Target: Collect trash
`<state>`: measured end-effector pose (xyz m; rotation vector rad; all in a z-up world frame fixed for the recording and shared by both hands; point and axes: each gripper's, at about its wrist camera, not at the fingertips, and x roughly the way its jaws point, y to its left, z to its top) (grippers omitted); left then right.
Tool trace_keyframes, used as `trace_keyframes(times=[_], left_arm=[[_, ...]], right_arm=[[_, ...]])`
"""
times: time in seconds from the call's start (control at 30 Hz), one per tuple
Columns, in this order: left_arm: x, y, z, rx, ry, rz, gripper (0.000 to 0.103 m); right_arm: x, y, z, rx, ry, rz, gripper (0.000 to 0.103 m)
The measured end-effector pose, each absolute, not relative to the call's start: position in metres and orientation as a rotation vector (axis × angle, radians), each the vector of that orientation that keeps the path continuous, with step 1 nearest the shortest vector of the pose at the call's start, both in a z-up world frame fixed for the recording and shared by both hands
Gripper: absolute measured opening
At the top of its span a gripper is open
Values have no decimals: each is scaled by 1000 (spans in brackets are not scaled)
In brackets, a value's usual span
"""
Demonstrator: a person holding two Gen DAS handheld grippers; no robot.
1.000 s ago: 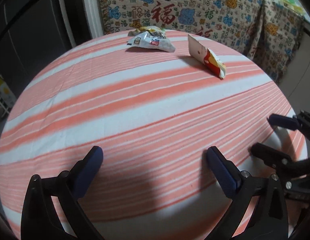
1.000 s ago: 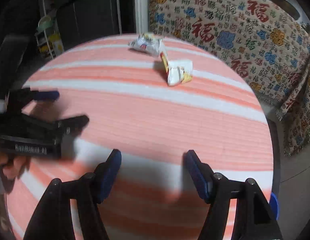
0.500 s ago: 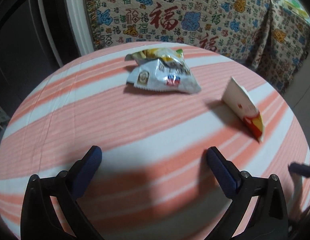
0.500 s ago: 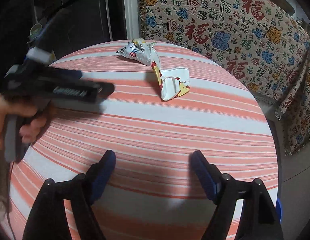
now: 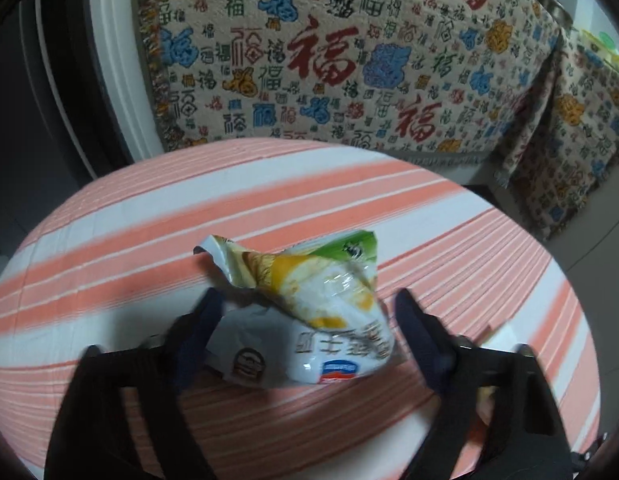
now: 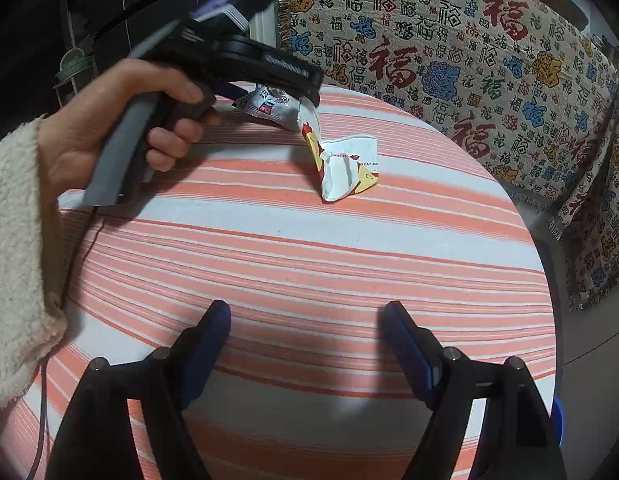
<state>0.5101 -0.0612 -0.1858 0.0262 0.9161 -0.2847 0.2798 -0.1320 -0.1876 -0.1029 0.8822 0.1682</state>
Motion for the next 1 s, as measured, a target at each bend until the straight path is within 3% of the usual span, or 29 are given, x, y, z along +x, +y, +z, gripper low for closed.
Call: trace_keyframes(times=[0.03,0.13,0.73,1.0], left_arm=[[505,-59,-186,25,898,-290,69],[491,-52,-183,20,865,-281,59],[361,0,-132,76,794,-186,57],[302,4,-156,51,893,-237,57]], right_arm=[[280,-132,-188,-102,882,169,81],[279,-131,-188,-102,882,168,81],[279,-131,-187,-102,884,169,81],[279,-132,-186,-101,886,170,81]])
